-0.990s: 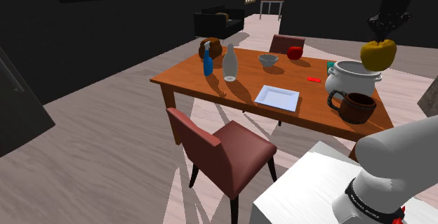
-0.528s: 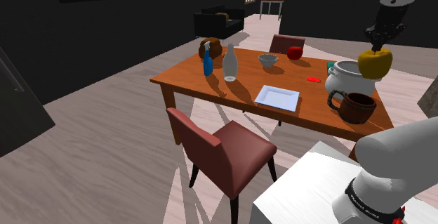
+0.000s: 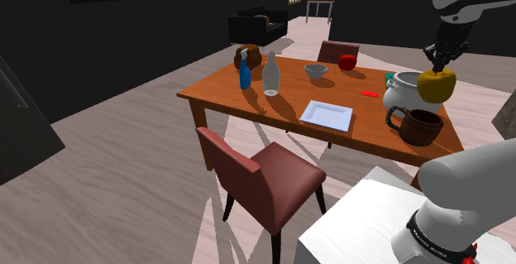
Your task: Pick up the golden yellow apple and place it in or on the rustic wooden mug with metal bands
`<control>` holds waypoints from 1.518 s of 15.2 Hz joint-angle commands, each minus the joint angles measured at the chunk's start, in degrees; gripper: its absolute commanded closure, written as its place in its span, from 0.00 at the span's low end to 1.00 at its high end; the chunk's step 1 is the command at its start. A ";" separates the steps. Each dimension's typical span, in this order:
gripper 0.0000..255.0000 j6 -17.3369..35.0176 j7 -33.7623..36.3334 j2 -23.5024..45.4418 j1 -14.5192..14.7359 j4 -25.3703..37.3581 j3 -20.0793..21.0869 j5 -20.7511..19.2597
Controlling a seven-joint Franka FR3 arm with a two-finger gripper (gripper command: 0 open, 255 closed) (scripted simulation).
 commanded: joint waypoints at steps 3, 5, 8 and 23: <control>1.00 3.09 0.56 0.12 -0.15 -2.96 -0.43 -0.45; 1.00 4.60 0.82 0.18 -0.25 -4.43 -0.65 -0.71; 1.00 6.90 1.21 0.37 -0.40 -6.55 -1.01 -1.10; 0.00 8.13 1.41 0.54 -0.48 -7.64 -1.21 -1.31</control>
